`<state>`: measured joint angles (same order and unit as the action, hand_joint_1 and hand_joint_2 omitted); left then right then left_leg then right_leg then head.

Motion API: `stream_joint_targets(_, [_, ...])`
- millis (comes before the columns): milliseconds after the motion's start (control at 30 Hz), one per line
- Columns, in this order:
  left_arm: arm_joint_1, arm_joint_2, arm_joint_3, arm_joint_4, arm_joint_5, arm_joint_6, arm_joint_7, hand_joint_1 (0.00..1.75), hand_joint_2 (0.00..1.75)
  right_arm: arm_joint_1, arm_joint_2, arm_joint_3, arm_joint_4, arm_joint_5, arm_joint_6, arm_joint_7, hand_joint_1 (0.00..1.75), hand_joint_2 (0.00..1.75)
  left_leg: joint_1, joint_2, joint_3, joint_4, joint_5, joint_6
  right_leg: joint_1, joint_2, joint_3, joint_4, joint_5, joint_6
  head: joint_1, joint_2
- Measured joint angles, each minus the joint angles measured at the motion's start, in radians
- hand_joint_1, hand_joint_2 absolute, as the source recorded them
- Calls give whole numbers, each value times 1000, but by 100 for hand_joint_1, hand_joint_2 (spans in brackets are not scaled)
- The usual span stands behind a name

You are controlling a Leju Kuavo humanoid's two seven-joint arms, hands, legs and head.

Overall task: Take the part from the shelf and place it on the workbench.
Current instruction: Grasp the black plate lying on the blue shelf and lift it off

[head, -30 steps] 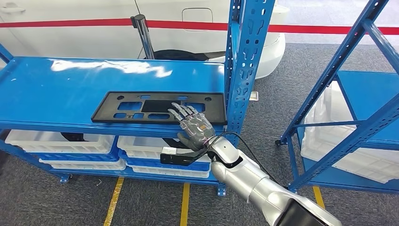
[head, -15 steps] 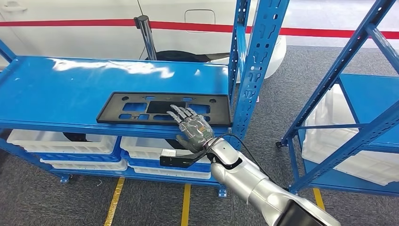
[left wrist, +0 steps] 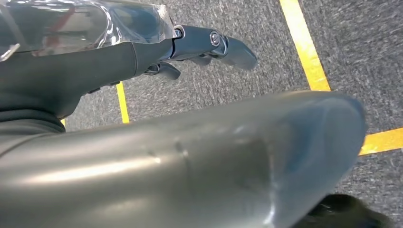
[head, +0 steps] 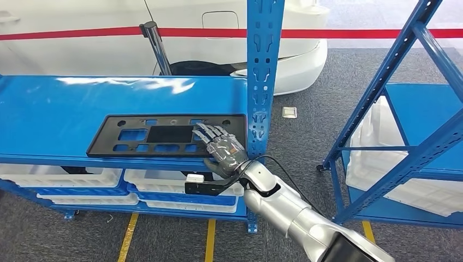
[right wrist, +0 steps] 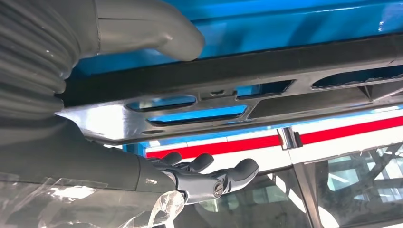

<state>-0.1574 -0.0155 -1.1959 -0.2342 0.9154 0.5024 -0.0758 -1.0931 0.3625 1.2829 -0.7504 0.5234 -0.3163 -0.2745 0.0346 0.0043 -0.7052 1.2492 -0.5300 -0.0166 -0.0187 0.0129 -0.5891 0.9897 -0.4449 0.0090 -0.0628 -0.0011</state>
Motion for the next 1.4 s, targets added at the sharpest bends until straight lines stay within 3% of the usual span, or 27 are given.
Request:
stream_joint_targets(67, [2,0,0,0,0,0,0,0,0,0,0,0,0,0,1,0,0,175,-12,-1,36,-131,91,21,6,3,15,0,-10,3,0,0])
stream_joint_targets(133, [2,0,0,0,0,0,0,0,0,-1,0,0,0,0,1,-1,0,175,-24,-2,80,-243,137,33,12,5,22,-1,-19,8,0,0])
stream_joint_targets(300, [4,0,0,0,0,2,-1,0,0,0,0,0,0,0,6,-3,0,175,-28,-5,102,-275,132,45,15,3,23,11,-37,25,0,0])
stream_joint_targets(333, [3,0,0,0,0,2,-1,0,0,-1,0,0,0,0,8,-3,0,175,-28,-6,106,-276,130,46,16,0,19,19,-28,15,0,0])
stream_joint_targets(433, [3,0,0,0,0,3,-1,0,0,-1,1,0,-1,1,10,-3,0,175,-38,-9,111,-275,126,46,18,-5,26,11,-15,-51,0,0])
stream_joint_targets(467, [3,-1,0,0,0,3,-1,0,0,-1,2,0,-1,1,10,-3,0,175,-40,-9,111,-275,126,46,18,-6,31,4,-24,-58,0,0])
stream_joint_targets(500, [3,-1,0,0,0,3,-1,0,0,-1,2,0,-1,1,11,-4,0,175,-41,-8,110,-275,125,47,17,-7,34,-3,-25,-56,0,0])
stream_joint_targets(600, [3,-1,1,0,2,1,-1,0,0,0,2,0,-1,0,13,-4,0,175,-42,-8,109,-275,124,49,15,-7,37,-10,-25,-33,0,0])
stream_joint_targets(733, [4,-1,1,0,5,0,-5,0,0,0,2,0,-1,0,18,-4,0,175,-42,-8,109,-275,125,50,12,-7,40,-16,-25,6,0,0])
stream_joint_targets(933, [6,-1,1,0,14,1,-16,0,0,0,2,0,-1,-1,22,-6,0,175,-39,-8,110,-275,126,48,13,-7,40,-16,-24,12,0,0])
stream_joint_targets(967, [6,-1,2,0,15,1,-16,0,0,0,2,0,-1,-1,23,-7,4,175,-38,-8,110,-275,127,48,13,-7,40,-16,-24,12,0,0])
stream_joint_targets(1100, [7,-1,2,0,17,1,-17,0,0,0,2,0,-1,-1,25,-8,175,175,-35,-8,110,-276,128,45,16,-7,40,-16,-24,12,0,0])
stream_joint_targets(1400, [8,-1,2,0,18,1,-19,0,0,-1,2,0,-1,-2,30,-10,175,175,-33,-8,111,-278,130,43,18,-7,40,-16,-24,11,0,0])
